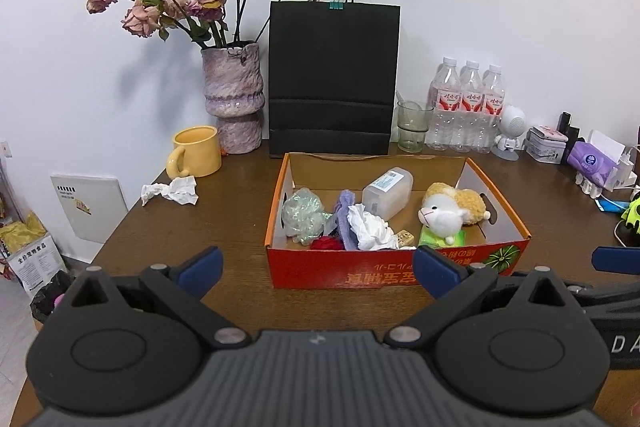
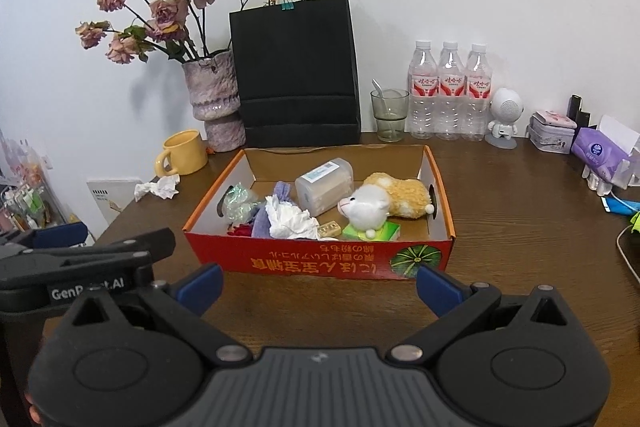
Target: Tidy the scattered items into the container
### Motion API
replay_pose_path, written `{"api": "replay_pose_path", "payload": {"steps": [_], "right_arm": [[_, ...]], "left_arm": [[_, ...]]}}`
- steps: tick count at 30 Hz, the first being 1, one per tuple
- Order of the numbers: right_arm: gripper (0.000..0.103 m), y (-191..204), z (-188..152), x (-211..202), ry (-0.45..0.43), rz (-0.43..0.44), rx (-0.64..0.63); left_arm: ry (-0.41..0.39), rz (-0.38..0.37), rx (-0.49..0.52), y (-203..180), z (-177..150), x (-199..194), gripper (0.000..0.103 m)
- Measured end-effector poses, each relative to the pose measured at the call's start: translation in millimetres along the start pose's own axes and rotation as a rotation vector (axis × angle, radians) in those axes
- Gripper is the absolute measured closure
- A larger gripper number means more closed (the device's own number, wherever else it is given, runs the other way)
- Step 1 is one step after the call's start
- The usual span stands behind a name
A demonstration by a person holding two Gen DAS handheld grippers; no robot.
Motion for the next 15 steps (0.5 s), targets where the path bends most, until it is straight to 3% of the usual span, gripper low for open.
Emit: {"api": "replay_pose_path", "payload": {"steps": [15], "right_arm": [[0.0,2.9,-5.8,-8.2,0.016,-0.03,0.0]], "left_arm": [[0.041,-0.012,-0.018,0.3,-5.6,-2.6,0.0]]}}
Point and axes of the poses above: each gripper's, at about its wrist camera, not at the fingertips, and x roughly the way its jaws point, y to its left, z to its top, the point moved 1 cm from there along x, roughly the way its jaws point, and after that the axes turned 6 degrees about -z, right-handed, at the moved point
